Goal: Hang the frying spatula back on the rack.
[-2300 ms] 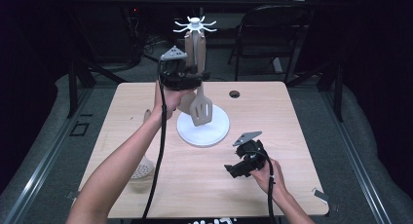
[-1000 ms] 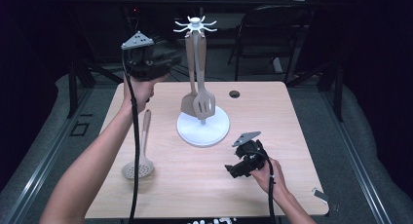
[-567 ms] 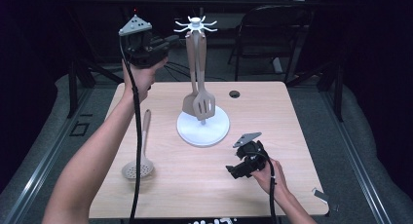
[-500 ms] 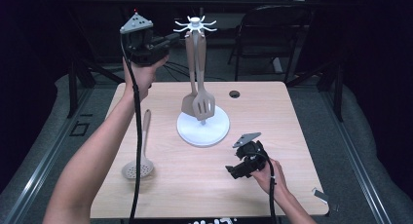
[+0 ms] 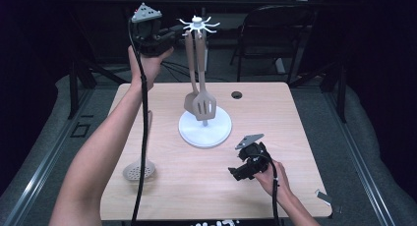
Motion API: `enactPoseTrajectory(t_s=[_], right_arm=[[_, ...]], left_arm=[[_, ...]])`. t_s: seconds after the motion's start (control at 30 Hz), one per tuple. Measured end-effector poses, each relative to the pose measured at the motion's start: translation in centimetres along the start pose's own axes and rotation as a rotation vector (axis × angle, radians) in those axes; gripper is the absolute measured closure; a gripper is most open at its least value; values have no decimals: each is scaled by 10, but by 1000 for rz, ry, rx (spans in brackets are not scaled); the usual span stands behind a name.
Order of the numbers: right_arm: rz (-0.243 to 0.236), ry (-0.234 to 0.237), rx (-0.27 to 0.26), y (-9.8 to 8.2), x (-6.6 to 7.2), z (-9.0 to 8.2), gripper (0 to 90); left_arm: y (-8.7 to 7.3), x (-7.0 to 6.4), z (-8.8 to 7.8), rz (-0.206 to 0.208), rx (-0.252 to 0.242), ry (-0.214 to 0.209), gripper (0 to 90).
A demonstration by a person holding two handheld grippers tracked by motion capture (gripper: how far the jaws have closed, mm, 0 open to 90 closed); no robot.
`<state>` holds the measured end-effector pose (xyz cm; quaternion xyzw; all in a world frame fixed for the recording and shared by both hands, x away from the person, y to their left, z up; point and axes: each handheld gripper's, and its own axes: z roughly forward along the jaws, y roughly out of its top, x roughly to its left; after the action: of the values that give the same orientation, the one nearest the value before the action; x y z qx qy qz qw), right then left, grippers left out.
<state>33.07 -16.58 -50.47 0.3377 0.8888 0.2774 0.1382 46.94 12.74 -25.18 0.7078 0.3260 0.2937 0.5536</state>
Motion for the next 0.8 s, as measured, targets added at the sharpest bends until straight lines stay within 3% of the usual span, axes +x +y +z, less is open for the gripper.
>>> enactPoseTrajectory(t_s=[0.23,0.37,0.57,0.8], right_arm=[[-5,2,1,0,0,0,89],[-8,0,12,0,0,-1,89],[-10,-2,13,2,2,-1,91],[-14,-4,18,2,2,0,91]], left_arm=[[-2,1,-7,-14,-16,3,886],[-9,-4,-20,-12,-39,-6,886],[-12,-14,-37,-7,-69,-44,886],[-6,-24,-32,40,-48,-61,886]])
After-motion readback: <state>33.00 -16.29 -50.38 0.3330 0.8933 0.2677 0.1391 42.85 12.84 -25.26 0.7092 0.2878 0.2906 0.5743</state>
